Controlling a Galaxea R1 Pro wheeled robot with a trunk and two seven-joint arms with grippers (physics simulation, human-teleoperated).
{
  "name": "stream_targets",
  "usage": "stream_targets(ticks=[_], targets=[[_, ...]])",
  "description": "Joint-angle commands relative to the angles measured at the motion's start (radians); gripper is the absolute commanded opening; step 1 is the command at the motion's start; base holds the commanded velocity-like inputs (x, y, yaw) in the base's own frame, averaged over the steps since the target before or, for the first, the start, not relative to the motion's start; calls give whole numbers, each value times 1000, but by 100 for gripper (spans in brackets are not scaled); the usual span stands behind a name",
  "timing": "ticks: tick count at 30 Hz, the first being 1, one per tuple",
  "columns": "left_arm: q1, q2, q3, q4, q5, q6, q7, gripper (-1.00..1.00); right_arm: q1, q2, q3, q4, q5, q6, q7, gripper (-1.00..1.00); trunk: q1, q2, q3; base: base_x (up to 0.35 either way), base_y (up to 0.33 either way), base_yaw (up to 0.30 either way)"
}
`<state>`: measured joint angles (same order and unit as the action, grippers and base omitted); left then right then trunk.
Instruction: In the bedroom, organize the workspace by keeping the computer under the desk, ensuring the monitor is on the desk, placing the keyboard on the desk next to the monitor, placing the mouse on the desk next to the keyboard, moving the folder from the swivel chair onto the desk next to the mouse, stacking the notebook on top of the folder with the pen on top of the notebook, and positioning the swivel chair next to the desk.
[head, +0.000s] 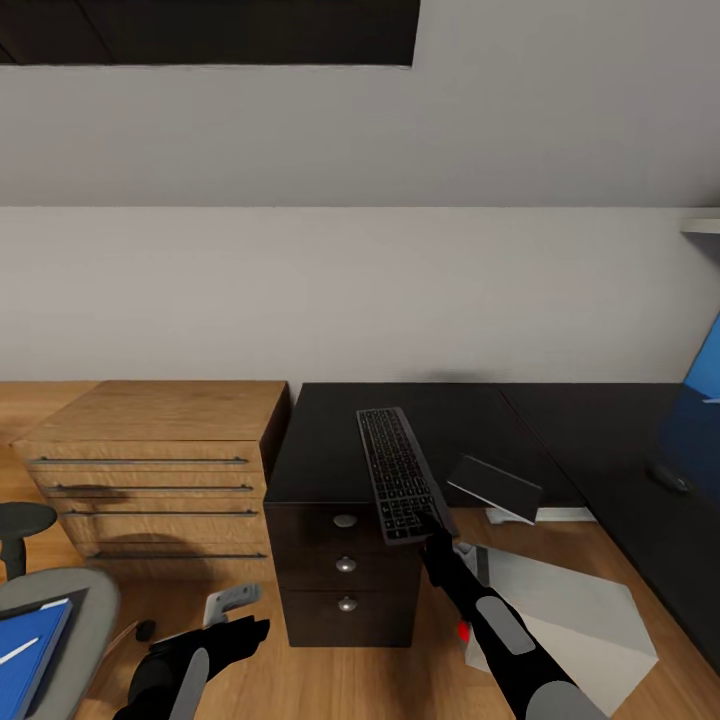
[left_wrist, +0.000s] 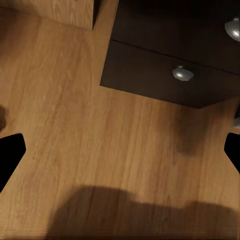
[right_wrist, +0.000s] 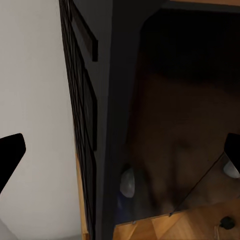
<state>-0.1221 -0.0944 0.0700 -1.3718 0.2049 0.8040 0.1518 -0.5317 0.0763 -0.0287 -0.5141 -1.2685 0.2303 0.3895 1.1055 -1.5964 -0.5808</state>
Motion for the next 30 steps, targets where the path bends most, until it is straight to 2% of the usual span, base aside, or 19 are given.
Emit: stream_targets(ticks=[1, 12, 13, 18, 26, 30], targets=[[-1, -1, 0, 2, 10, 4, 8, 100, -1, 0, -3, 0, -9, 8, 2, 100, 0, -1, -1, 9, 7, 0], [-1, -1, -1, 9, 10, 4, 10, 100, -1, -1, 0, 0, -8, 9, 2, 100, 0, -1, -1, 2, 2, 0], [-1, -1, 0, 8, 10, 4, 10, 100, -1, -1, 4, -1, -7, 9, 2, -100, 0, -1, -1, 0, 0, 0], [-1, -1, -1, 10, 11, 4, 10, 100, -1, -1, 27, -1, -6, 8, 4, -100, 0, -1, -1, 0, 0, 0], [-1, -2, -8, 23, 10, 4, 12, 100, -1, -1, 33, -1, -6, 7, 5, -100, 0, -1, -1, 0, 0, 0], [-1, -2, -15, 31, 9, 3, 14, 100, -1, 0, 34, -3, -6, 6, 7, -100, -15, 27, 12, 0, 0, 0]])
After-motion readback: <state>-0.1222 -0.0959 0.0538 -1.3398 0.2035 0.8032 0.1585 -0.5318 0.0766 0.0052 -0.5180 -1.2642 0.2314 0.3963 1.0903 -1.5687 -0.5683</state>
